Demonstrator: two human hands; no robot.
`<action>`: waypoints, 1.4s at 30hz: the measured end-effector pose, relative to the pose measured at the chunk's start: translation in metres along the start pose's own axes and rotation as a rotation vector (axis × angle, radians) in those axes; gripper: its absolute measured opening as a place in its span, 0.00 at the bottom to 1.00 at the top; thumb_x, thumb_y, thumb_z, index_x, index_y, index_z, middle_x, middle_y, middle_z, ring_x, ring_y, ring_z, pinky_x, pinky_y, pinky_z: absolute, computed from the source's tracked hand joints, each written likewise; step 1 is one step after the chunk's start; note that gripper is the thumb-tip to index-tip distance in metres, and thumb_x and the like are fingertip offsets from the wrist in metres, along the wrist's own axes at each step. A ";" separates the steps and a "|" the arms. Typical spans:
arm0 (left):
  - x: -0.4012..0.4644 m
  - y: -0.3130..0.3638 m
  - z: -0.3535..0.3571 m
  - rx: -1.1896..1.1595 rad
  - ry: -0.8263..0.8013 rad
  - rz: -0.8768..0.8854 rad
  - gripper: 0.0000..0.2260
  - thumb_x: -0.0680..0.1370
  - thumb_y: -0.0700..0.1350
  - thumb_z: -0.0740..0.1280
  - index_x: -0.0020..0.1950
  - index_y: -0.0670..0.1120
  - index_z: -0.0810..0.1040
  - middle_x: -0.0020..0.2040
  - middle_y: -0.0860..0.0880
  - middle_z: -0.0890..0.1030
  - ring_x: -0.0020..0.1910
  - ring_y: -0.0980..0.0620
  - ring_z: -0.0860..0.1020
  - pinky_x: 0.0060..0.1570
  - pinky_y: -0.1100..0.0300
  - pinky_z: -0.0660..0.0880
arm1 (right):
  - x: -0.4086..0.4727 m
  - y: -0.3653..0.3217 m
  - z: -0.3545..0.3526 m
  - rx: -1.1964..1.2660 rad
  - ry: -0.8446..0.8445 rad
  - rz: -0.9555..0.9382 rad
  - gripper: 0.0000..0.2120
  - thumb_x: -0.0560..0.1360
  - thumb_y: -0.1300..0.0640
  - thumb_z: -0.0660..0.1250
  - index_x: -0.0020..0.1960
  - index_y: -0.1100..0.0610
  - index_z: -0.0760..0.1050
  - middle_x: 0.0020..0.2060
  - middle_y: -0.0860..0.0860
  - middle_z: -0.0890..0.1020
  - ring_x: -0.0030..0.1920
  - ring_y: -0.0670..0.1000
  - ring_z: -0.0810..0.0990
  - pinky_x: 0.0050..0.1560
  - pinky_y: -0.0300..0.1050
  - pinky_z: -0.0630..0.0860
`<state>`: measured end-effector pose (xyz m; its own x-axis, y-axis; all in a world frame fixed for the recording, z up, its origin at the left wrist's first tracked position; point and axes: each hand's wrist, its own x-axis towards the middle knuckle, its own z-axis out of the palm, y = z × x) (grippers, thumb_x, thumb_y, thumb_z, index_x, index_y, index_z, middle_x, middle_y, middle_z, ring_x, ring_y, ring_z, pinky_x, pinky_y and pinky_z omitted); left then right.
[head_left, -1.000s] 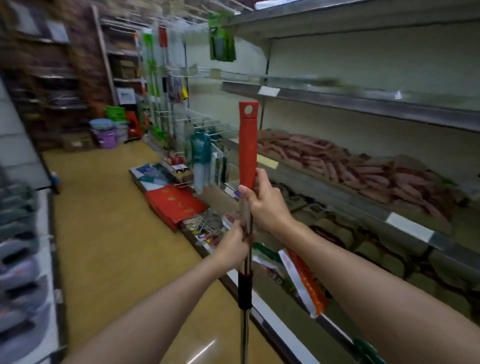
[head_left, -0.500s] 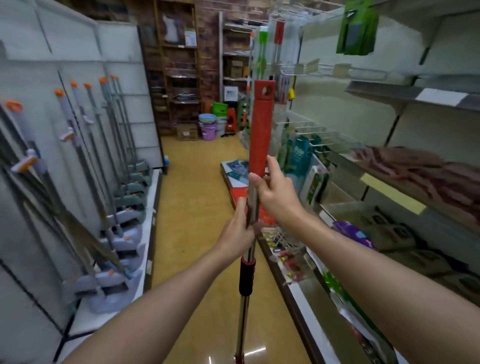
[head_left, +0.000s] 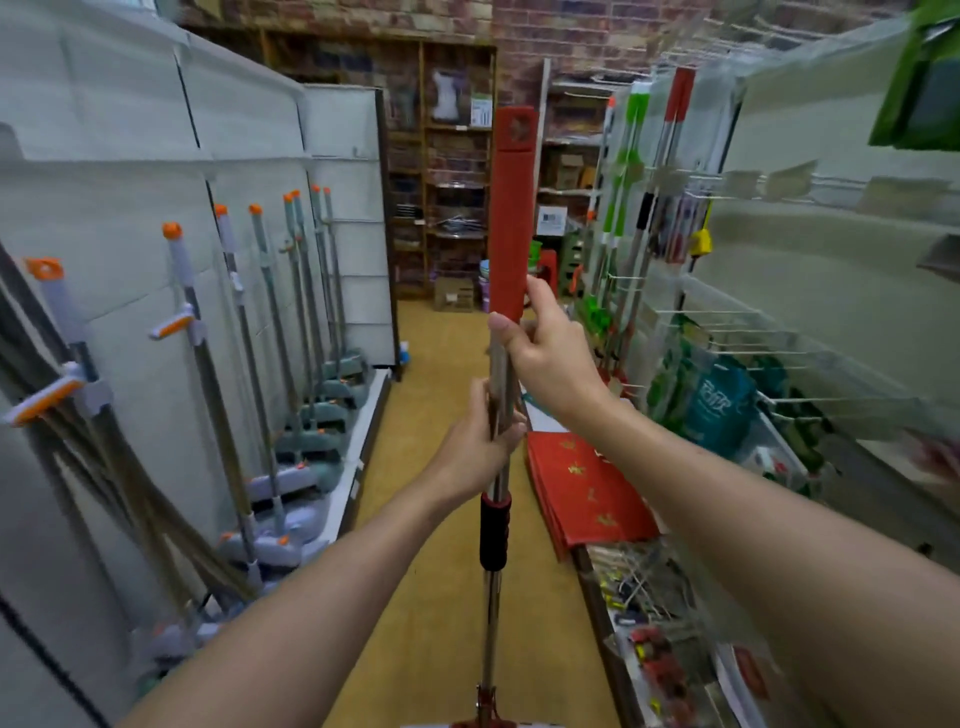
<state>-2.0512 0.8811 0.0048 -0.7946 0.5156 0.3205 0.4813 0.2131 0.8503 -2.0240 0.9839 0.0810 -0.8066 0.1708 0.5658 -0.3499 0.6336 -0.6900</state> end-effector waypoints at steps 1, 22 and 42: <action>0.015 -0.004 -0.001 0.010 -0.018 0.008 0.13 0.80 0.43 0.63 0.59 0.51 0.59 0.45 0.57 0.74 0.46 0.58 0.76 0.41 0.67 0.73 | 0.015 0.008 0.004 0.006 -0.001 -0.001 0.18 0.79 0.52 0.63 0.68 0.52 0.65 0.37 0.49 0.82 0.41 0.50 0.82 0.39 0.46 0.77; 0.405 -0.132 -0.033 -0.060 -0.191 0.092 0.16 0.78 0.39 0.63 0.57 0.51 0.58 0.47 0.43 0.76 0.47 0.43 0.77 0.49 0.49 0.76 | 0.369 0.189 0.053 0.054 0.152 -0.080 0.30 0.81 0.52 0.58 0.76 0.48 0.45 0.53 0.51 0.77 0.49 0.53 0.81 0.52 0.54 0.80; 0.803 -0.245 -0.003 -0.159 -0.330 0.100 0.20 0.76 0.38 0.68 0.61 0.54 0.63 0.44 0.50 0.77 0.46 0.50 0.80 0.55 0.45 0.77 | 0.690 0.427 0.055 -0.194 0.337 -0.109 0.32 0.81 0.53 0.57 0.77 0.51 0.42 0.49 0.46 0.76 0.40 0.41 0.77 0.44 0.36 0.77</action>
<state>-2.8087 1.2405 0.0549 -0.5723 0.7724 0.2757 0.4667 0.0304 0.8839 -2.7568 1.3309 0.1517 -0.5569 0.3119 0.7698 -0.3029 0.7867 -0.5379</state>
